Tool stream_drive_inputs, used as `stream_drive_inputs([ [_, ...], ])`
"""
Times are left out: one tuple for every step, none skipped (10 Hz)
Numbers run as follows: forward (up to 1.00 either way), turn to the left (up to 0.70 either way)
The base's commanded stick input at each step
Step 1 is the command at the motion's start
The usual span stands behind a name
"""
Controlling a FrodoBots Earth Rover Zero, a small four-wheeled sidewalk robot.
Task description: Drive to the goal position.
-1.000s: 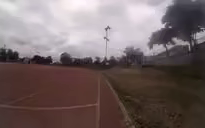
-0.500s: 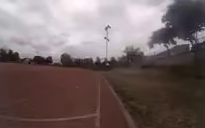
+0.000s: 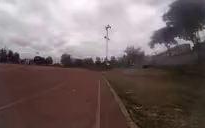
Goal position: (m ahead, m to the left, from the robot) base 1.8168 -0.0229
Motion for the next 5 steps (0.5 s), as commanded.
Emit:
stream_drive_inputs([
  [0.70, 0.00],
  [0.70, 0.00],
  [0.70, 0.00],
  [0.70, 0.00],
  [0.70, 0.00],
])
